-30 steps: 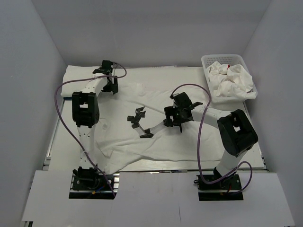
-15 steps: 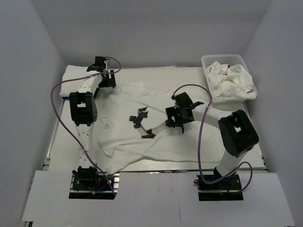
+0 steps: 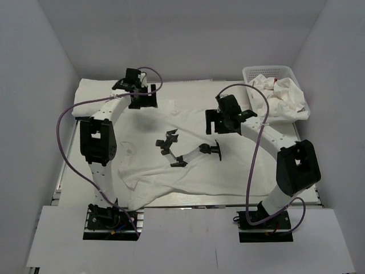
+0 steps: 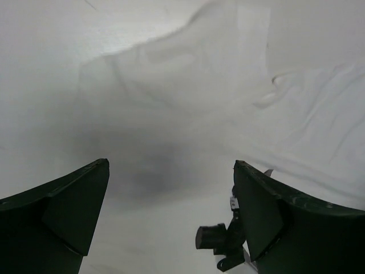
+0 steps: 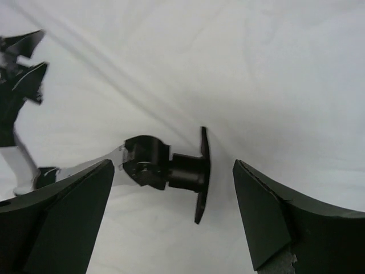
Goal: Fold and stack the t-shirts
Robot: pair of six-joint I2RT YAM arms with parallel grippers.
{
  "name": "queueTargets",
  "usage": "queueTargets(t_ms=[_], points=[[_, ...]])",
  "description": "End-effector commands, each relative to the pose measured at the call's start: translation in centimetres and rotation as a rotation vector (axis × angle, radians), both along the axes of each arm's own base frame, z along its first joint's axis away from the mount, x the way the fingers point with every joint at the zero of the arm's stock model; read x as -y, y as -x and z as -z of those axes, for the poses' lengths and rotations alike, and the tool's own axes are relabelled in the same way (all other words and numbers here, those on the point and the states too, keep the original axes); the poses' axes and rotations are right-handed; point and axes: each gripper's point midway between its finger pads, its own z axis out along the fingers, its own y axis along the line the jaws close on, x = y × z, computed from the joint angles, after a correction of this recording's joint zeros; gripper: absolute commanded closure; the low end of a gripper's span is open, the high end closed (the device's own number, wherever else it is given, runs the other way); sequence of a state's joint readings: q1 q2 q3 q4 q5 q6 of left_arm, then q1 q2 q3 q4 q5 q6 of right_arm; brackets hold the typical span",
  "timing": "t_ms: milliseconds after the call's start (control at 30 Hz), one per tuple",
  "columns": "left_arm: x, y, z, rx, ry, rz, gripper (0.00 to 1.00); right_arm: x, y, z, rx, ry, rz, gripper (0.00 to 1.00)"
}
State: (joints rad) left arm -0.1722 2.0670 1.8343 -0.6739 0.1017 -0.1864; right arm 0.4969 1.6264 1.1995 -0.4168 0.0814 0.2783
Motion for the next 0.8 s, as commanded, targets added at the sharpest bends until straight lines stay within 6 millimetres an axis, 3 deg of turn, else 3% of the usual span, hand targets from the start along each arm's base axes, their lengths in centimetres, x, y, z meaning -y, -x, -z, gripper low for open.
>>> queueTargets(t_ms=[0,100,167,233,367,433,500,533,567,600,633,667,700,733,767], points=[[1.5,2.8,3.9,-0.126,0.014,0.023,0.00,3.9,-0.8,0.4,-0.036,0.066,0.169,0.10],[0.9,4.1,6.1,-0.180,-0.039,0.013,0.00,7.3,-1.6,2.5,-0.084,0.154,0.232,0.10],[1.3,4.7,6.9,-0.200,-0.019,0.030,0.00,8.2,-1.6,3.6,-0.102,0.187,0.250,0.10],[1.9,5.3,9.0,-0.246,0.012,0.041,0.00,8.9,-2.2,5.1,-0.112,0.206,0.253,0.10],[1.7,4.7,11.0,-0.278,0.018,0.014,0.00,9.7,-3.7,7.8,-0.165,0.247,0.260,0.10],[1.4,3.7,12.4,-0.302,0.022,-0.007,0.00,9.5,-4.8,8.0,-0.161,0.241,0.245,0.10],[0.6,1.8,12.2,-0.275,0.006,-0.044,0.00,9.2,-6.7,8.5,-0.149,0.241,0.247,0.10],[0.1,1.6,13.5,-0.297,-0.022,-0.060,0.00,9.7,-7.1,9.4,-0.164,0.256,0.247,0.10],[-0.3,0.2,12.7,-0.267,-0.024,-0.074,0.00,9.3,-8.9,9.0,-0.138,0.249,0.243,0.10],[-0.2,-0.5,12.7,-0.257,-0.022,-0.074,0.00,9.4,-9.3,10.1,-0.154,0.259,0.239,0.10],[-1.0,-1.1,14.0,-0.263,-0.045,-0.084,0.00,9.6,-10.2,10.2,-0.136,0.273,0.220,0.10],[-0.7,-2.8,12.9,-0.221,-0.037,-0.084,0.00,9.2,-11.8,9.4,-0.104,0.261,0.219,0.10],[-1.1,-3.7,12.9,-0.209,-0.040,-0.084,0.00,9.4,-13.0,10.8,-0.120,0.275,0.214,0.10],[-1.7,-4.3,13.1,-0.215,-0.040,-0.097,0.00,9.1,-14.6,9.8,-0.089,0.264,0.215,0.10],[-1.3,-6.2,11.4,-0.157,-0.021,-0.091,0.00,9.3,-15.3,9.8,-0.090,0.266,0.217,0.10]])
